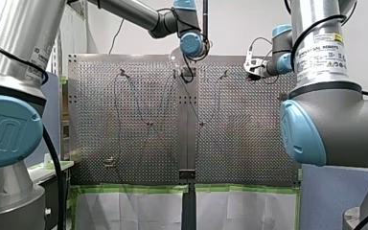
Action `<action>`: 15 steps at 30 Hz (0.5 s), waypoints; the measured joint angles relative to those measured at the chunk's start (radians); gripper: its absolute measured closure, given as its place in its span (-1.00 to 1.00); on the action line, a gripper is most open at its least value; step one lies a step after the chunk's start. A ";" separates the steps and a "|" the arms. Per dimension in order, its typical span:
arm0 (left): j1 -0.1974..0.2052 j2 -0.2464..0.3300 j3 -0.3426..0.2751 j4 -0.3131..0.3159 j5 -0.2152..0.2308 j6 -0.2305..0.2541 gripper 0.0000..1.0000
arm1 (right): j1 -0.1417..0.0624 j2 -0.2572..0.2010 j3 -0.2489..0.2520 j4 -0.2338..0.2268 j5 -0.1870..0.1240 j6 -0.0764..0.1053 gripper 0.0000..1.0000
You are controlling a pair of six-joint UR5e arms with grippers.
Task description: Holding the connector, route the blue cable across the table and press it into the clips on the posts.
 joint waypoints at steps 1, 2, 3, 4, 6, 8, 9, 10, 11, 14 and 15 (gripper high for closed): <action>-0.001 0.011 -0.011 0.004 0.000 0.004 -1.00 | 0.000 0.000 0.000 0.000 0.000 0.000 1.00; -0.002 0.019 -0.019 0.009 -0.001 0.006 -1.00 | 0.000 0.000 0.000 0.000 0.000 -0.001 1.00; -0.004 0.031 -0.031 0.017 -0.001 0.009 -1.00 | 0.000 0.000 0.000 0.000 0.000 -0.001 1.00; -0.005 0.041 -0.040 0.024 0.000 0.010 -1.00 | 0.000 0.000 0.000 0.000 0.000 -0.001 1.00; -0.007 0.056 -0.059 0.040 0.001 0.011 -1.00 | 0.001 0.000 0.000 0.000 0.000 -0.001 1.00; -0.010 0.067 -0.079 0.052 0.001 0.011 -1.00 | 0.001 0.000 0.000 0.000 0.000 -0.002 1.00; -0.011 0.070 -0.090 0.057 0.000 0.011 -1.00 | 0.002 0.000 0.000 0.000 0.000 -0.002 1.00; -0.012 0.072 -0.098 0.059 0.000 0.011 -1.00 | 0.002 0.000 0.000 0.000 0.000 -0.002 1.00; -0.013 0.073 -0.106 0.061 0.000 0.011 -1.00 | 0.002 0.000 0.000 0.000 0.000 -0.002 1.00; -0.014 0.074 -0.132 0.067 -0.001 0.011 -1.00 | 0.003 0.000 0.000 0.000 0.000 -0.003 1.00; -0.014 0.074 -0.142 0.070 -0.001 0.011 -1.00 | 0.003 0.001 0.000 0.000 0.000 -0.003 1.00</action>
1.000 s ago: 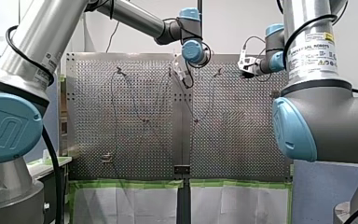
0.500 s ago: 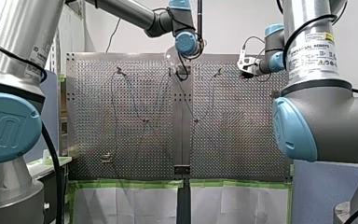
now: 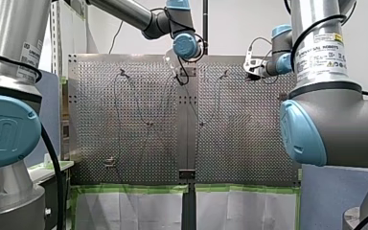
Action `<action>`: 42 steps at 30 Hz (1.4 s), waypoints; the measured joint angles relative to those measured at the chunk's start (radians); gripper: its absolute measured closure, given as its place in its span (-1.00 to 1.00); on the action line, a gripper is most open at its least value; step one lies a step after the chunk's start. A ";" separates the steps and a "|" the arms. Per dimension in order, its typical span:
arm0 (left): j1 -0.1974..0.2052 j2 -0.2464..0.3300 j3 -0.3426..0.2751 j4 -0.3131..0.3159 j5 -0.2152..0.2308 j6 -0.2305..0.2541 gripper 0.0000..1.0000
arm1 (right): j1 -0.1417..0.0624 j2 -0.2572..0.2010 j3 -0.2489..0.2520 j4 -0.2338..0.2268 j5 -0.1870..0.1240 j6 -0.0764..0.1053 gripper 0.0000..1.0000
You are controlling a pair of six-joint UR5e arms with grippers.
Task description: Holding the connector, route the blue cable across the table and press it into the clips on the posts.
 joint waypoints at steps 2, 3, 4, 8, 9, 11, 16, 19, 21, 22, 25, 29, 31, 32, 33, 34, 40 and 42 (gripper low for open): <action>0.000 0.000 -0.016 0.005 0.000 0.003 -1.00 | 0.000 0.000 0.000 0.000 0.000 0.000 1.00; 0.000 0.000 -0.026 0.010 0.000 0.007 -1.00 | 0.000 0.000 0.000 0.000 0.000 0.001 1.00; 0.000 0.000 -0.034 0.013 0.000 0.011 -1.00 | 0.000 0.000 0.000 0.000 0.000 0.001 1.00; 0.000 0.000 -0.073 0.036 0.000 0.022 -1.00 | 0.001 0.001 0.000 0.000 0.000 0.001 1.00; 0.000 0.000 -0.084 0.045 0.000 0.023 -1.00 | 0.001 0.001 0.000 0.000 0.000 0.001 1.00; 0.000 0.000 -0.101 0.060 0.000 0.024 -1.00 | 0.001 0.001 0.000 0.000 0.000 0.001 1.00; 0.000 0.000 -0.149 0.107 0.003 0.024 -1.00 | 0.001 0.001 0.000 0.000 0.000 0.001 1.00; 0.000 0.000 -0.177 0.135 0.003 0.023 -1.00 | 0.002 0.001 0.000 0.000 0.000 0.001 1.00; 0.000 0.000 -0.197 0.155 0.002 0.023 -1.00 | 0.003 0.001 0.000 0.000 0.000 0.001 1.00; 0.000 0.000 -0.206 0.164 0.002 0.023 -1.00 | 0.003 0.001 0.000 0.000 0.000 0.001 1.00; 0.000 0.000 -0.234 0.192 0.002 0.024 -1.00 | 0.004 0.001 0.000 0.000 0.000 0.002 1.00; 0.000 0.000 -0.266 0.224 0.005 0.024 -1.00 | 0.004 0.001 0.000 0.000 0.000 0.002 1.00; 0.000 0.000 -0.283 0.240 0.004 0.024 -1.00 | 0.004 0.001 0.000 0.000 0.000 0.003 1.00; 0.000 0.000 -0.291 0.248 0.004 0.024 -1.00 | 0.004 0.001 0.000 0.000 0.000 0.003 1.00; 0.001 0.000 -0.303 0.260 0.003 0.024 -1.00 | 0.004 0.001 0.000 0.000 0.000 0.003 1.00; 0.001 0.000 -0.312 0.269 0.003 0.024 -1.00 | 0.004 0.001 0.000 0.000 0.001 0.003 1.00; 0.001 0.000 -0.373 0.330 0.004 0.024 -1.00 | 0.004 0.001 0.000 0.000 0.001 0.003 1.00; 0.001 0.000 -0.391 0.349 0.003 0.024 -1.00 | 0.005 0.001 0.000 0.001 0.001 0.003 1.00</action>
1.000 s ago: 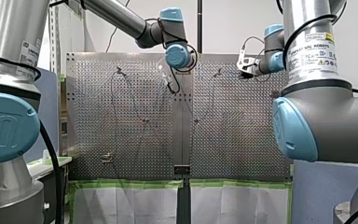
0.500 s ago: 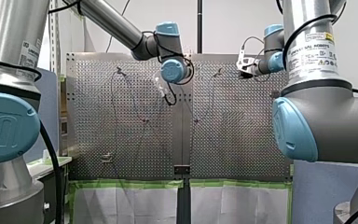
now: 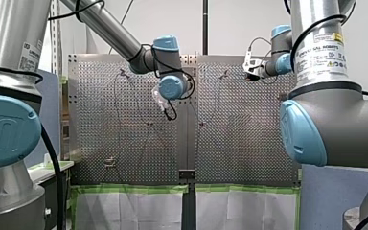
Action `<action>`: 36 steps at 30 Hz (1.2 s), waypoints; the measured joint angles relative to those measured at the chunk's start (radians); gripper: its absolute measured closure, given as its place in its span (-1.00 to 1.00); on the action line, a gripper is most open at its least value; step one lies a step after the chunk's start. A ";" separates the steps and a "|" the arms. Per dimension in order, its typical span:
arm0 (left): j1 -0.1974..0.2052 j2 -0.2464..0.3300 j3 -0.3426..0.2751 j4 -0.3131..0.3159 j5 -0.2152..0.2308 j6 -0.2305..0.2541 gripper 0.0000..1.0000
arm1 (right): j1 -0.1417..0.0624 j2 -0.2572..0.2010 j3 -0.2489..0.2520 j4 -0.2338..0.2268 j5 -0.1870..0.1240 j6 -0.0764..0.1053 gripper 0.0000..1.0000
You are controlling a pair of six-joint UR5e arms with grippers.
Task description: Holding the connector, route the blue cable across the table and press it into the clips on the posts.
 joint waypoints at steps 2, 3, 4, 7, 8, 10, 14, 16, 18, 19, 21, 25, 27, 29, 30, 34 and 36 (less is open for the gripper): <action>0.000 0.000 -0.013 0.013 0.000 0.000 -1.00 | 0.001 0.000 0.000 0.000 0.000 0.000 1.00; 0.000 0.000 -0.021 0.021 0.000 0.000 -1.00 | 0.002 0.000 0.000 0.000 0.000 0.000 1.00; 0.000 0.000 -0.029 0.028 0.001 0.000 -1.00 | 0.003 0.000 0.000 0.001 0.000 0.000 1.00; 0.000 0.000 -0.054 0.042 0.002 0.000 -1.00 | 0.006 0.000 0.000 0.000 0.002 0.000 1.00; 0.000 0.000 -0.056 0.043 0.002 0.000 -1.00 | 0.008 0.000 0.000 0.001 0.002 0.000 1.00; 0.000 0.000 -0.079 0.047 0.000 0.000 -1.00 | 0.010 0.000 0.000 0.001 0.004 0.000 1.00; 0.000 0.000 -0.112 0.049 0.002 0.000 -1.00 | 0.015 0.000 0.004 0.001 0.020 0.000 1.00; 0.000 0.000 -0.133 0.049 0.002 0.000 -1.00 | 0.018 0.000 0.005 0.001 0.034 0.000 1.00; 0.000 0.000 -0.155 0.049 0.002 0.000 -1.00 | 0.021 0.000 0.007 0.001 0.052 -0.001 1.00; 0.000 0.000 -0.164 0.049 0.002 0.000 -1.00 | 0.022 0.000 0.007 0.001 0.058 0.000 1.00; 0.000 0.000 -0.186 0.049 0.002 0.000 -1.00 | 0.023 0.000 0.007 0.001 0.067 0.000 1.00; 0.000 0.000 -0.227 0.049 0.002 0.000 -1.00 | 0.024 -0.001 0.008 0.001 0.073 -0.001 1.00; 0.000 0.000 -0.247 0.049 0.002 0.000 -1.00 | 0.025 -0.001 0.008 0.001 0.073 -0.001 1.00; 0.000 0.000 -0.263 0.048 0.002 0.000 -1.00 | 0.025 -0.001 0.008 0.001 0.073 -0.001 1.00; 0.000 0.000 -0.270 0.049 0.002 0.000 -1.00 | 0.025 -0.001 0.008 0.001 0.073 -0.001 1.00; 0.000 0.000 -0.291 0.048 0.003 0.000 -1.00 | 0.025 -0.003 0.008 0.001 0.080 -0.001 1.00; 0.000 0.000 -0.294 0.048 0.003 0.000 -1.00 | 0.024 -0.005 0.008 0.001 0.086 -0.002 1.00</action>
